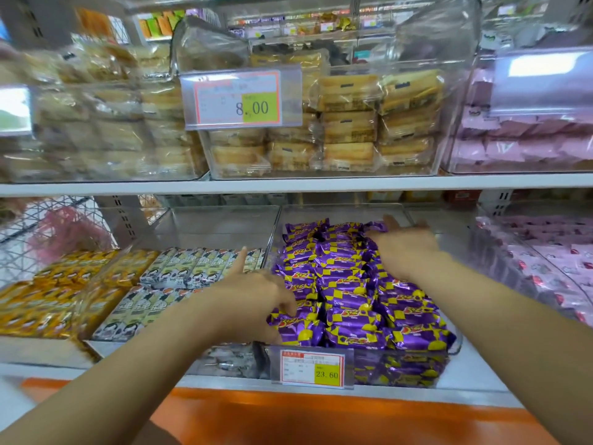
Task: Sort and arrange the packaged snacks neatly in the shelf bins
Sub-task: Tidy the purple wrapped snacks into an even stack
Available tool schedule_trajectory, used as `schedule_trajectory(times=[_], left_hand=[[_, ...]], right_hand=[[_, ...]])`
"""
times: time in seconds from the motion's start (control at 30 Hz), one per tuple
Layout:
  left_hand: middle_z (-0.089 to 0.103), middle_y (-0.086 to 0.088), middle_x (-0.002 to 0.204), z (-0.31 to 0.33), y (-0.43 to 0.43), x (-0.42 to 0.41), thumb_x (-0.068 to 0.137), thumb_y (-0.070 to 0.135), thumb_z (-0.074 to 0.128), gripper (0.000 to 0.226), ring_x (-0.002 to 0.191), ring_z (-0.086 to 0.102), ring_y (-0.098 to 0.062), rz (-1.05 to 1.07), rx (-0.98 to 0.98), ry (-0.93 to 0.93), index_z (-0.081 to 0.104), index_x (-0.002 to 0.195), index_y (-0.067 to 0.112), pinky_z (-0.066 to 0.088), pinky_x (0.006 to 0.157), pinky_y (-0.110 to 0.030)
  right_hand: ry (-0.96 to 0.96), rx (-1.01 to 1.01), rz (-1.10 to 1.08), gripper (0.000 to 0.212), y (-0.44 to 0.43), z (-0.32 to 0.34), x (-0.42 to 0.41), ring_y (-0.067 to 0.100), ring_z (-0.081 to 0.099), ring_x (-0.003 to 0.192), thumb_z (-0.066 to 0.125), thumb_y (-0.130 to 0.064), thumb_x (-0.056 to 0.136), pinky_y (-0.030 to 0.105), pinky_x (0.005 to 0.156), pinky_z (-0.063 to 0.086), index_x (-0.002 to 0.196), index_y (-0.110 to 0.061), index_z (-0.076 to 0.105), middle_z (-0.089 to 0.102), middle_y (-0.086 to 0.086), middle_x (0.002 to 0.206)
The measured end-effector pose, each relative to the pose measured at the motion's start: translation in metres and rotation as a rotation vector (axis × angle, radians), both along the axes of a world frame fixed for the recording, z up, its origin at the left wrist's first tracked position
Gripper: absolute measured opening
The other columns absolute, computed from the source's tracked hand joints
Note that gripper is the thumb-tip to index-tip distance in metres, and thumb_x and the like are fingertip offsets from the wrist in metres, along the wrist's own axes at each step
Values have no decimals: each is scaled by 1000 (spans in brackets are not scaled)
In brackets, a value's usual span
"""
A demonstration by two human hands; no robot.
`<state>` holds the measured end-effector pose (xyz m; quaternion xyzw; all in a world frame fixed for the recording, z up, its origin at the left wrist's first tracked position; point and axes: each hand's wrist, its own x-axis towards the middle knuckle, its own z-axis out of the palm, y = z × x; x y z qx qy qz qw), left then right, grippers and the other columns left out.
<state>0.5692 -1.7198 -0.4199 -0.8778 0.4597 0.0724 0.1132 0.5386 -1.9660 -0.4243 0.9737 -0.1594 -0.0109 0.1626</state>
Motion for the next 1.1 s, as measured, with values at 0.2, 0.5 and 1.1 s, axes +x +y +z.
schedule_trajectory(times=[0.2, 0.5, 1.1], left_hand=[[46, 7, 126, -4, 4, 0, 86, 45, 60, 38, 131, 32, -13, -15, -29, -7, 52, 122, 35, -15, 111, -58], [47, 6, 125, -10, 2, 6, 83, 52, 61, 38, 130, 34, -15, -63, -43, -55, 53, 115, 33, -7, 113, -58], [47, 15, 119, -28, 3, 8, 82, 55, 51, 33, 129, 36, -9, -46, -189, -268, 49, 108, 34, -4, 116, -45]], right_hand=[[-230, 69, 27, 48, -4, -11, 4, 25, 54, 112, 55, -21, 87, 36, 97, 37, 134, -24, 43, 49, 4, 128], [-596, 884, 271, 26, 12, 17, -77, 15, 46, 53, 73, -21, 76, 36, 59, 42, 91, -30, 54, 58, 2, 63], [44, 749, 329, 23, 5, 3, -131, 13, 47, 65, 64, -22, 78, 33, 64, 42, 93, -30, 49, 57, 1, 73]])
